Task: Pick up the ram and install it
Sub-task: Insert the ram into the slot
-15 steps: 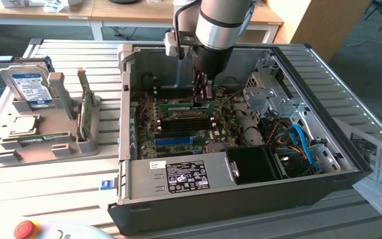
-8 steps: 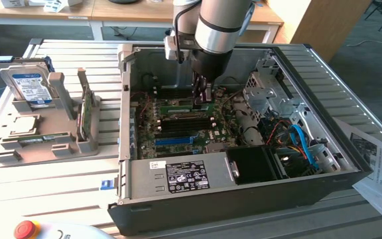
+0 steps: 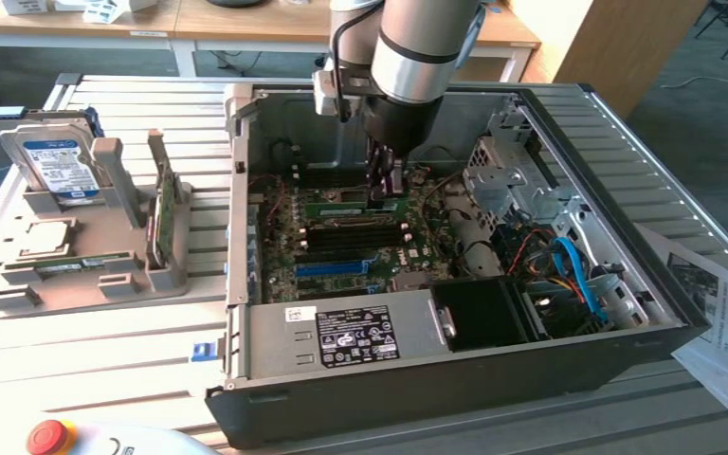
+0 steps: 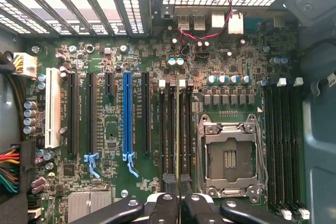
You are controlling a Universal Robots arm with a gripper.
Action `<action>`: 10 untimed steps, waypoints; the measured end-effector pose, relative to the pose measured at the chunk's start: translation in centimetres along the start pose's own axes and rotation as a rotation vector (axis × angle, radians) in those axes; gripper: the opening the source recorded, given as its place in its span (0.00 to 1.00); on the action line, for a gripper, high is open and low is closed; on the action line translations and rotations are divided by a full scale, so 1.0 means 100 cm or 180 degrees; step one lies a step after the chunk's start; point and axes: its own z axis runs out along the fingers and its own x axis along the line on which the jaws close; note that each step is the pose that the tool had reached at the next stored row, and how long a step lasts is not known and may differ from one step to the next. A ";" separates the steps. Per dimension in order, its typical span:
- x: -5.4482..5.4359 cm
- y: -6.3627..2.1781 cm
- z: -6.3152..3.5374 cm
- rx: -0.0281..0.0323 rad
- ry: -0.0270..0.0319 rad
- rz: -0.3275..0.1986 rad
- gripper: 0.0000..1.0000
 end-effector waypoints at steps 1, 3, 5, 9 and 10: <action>0.000 0.0000 0.0000 0.0000 0.0000 0.0000 0.12; 0.000 -0.0007 0.0000 0.0000 0.0000 0.0001 0.12; 0.000 -0.0025 -0.0001 0.0000 0.0000 0.0000 0.12; 0.000 -0.0065 -0.0003 0.0000 0.0000 0.0000 0.12; 0.000 -0.0070 -0.0003 0.0000 0.0000 0.0000 0.12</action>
